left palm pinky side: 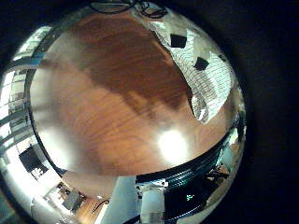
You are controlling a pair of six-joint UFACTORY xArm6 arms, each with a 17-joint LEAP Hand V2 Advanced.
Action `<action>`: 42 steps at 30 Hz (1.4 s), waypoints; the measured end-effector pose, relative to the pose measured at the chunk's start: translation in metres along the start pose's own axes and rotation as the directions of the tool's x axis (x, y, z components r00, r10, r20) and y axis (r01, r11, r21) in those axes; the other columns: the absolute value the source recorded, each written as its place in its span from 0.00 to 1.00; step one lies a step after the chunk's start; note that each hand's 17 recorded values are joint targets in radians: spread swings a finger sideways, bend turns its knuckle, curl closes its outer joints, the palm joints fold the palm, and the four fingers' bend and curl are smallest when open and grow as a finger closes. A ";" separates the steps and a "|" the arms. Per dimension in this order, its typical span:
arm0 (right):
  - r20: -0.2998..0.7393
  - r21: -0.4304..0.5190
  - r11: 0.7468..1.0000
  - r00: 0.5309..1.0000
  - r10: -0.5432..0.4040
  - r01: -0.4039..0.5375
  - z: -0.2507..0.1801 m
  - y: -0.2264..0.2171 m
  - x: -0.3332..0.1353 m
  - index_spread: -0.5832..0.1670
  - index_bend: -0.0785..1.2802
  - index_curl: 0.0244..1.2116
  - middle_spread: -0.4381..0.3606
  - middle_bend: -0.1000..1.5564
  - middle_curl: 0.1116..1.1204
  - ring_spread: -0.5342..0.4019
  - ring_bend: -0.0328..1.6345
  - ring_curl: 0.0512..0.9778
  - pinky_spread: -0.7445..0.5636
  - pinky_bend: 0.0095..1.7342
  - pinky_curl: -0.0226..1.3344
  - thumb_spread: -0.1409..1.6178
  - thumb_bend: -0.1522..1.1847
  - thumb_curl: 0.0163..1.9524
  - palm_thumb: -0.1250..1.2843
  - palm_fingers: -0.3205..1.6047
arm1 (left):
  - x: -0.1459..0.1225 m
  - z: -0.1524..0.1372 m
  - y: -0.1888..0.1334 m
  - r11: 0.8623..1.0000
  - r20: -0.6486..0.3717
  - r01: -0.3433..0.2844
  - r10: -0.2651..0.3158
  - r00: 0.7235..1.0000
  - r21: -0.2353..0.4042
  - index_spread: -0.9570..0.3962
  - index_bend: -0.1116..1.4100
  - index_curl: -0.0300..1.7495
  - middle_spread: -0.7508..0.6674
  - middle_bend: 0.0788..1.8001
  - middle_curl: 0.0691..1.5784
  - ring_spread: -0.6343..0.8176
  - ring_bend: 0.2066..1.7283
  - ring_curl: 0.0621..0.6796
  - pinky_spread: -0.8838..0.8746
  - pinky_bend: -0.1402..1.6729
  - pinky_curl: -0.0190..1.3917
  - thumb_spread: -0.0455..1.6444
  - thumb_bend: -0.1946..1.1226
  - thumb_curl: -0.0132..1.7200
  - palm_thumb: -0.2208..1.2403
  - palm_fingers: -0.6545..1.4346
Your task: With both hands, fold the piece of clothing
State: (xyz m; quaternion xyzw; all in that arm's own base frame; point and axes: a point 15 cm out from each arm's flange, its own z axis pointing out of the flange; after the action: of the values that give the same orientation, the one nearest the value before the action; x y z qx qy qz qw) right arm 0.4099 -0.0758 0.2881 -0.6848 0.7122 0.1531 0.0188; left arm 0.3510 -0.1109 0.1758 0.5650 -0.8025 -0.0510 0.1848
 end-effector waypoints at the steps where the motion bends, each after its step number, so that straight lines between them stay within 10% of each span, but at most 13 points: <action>1: 0.001 -0.013 1.000 1.000 -0.008 0.008 -0.002 0.004 -0.014 0.49 0.91 0.65 0.42 0.89 0.60 0.37 0.88 0.66 0.43 0.74 0.60 0.76 0.20 0.40 0.78 0.76 | -0.004 0.001 0.000 1.000 0.000 0.007 -0.007 1.000 -0.005 0.58 0.20 0.29 0.54 0.07 0.23 0.44 0.29 0.38 0.54 0.18 0.43 0.73 0.14 0.23 0.55 0.47; 10: -0.061 -0.024 0.993 0.991 -0.117 0.116 -0.012 0.016 -0.150 0.49 0.91 0.63 0.42 0.89 0.58 0.37 0.87 0.66 0.43 0.72 0.62 0.76 0.18 0.43 0.79 0.77 | -0.053 -0.022 0.019 0.994 -0.044 0.102 -0.100 0.994 0.032 0.57 0.21 0.30 0.53 0.07 0.23 0.44 0.29 0.36 0.55 0.18 0.40 0.73 0.14 0.23 0.56 0.48; 30: -0.146 -0.239 0.904 0.908 -0.394 0.354 0.154 -0.030 -0.345 0.46 0.82 0.58 0.40 0.86 0.54 0.36 0.85 0.62 0.37 0.67 0.63 0.77 0.09 0.42 0.64 0.74 | -0.193 -0.055 0.155 0.906 -0.102 0.402 -0.391 0.915 0.130 0.55 0.20 0.31 0.50 0.07 0.25 0.41 0.28 0.33 0.53 0.18 0.37 0.72 0.14 0.24 0.58 0.51; 36: -0.054 -0.263 0.855 0.878 -0.475 0.446 0.160 -0.024 -0.357 0.35 0.42 0.49 0.36 0.68 0.46 0.31 0.83 0.56 0.26 0.68 0.57 0.79 0.11 0.39 0.61 0.45 | -0.204 -0.051 0.169 0.901 -0.103 0.415 -0.405 0.909 0.122 0.55 0.20 0.31 0.50 0.07 0.25 0.41 0.28 0.33 0.53 0.18 0.36 0.72 0.14 0.24 0.59 0.51; 42: 0.169 -0.293 0.763 0.816 -0.552 0.577 0.137 0.000 -0.362 0.25 0.43 0.43 0.38 0.51 0.35 0.45 0.64 0.43 0.53 0.53 0.52 0.82 0.13 0.37 0.66 0.16 | -0.202 -0.052 0.163 0.906 -0.104 0.406 -0.395 0.913 0.120 0.54 0.20 0.32 0.49 0.07 0.25 0.40 0.28 0.32 0.52 0.18 0.36 0.72 0.14 0.24 0.59 0.52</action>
State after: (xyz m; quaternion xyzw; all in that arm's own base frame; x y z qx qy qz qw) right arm 0.4074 0.3086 0.2428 -0.8542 0.4358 0.2825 -0.0253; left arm 0.2836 0.1411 0.2227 0.7307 -0.6633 -0.0098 0.1614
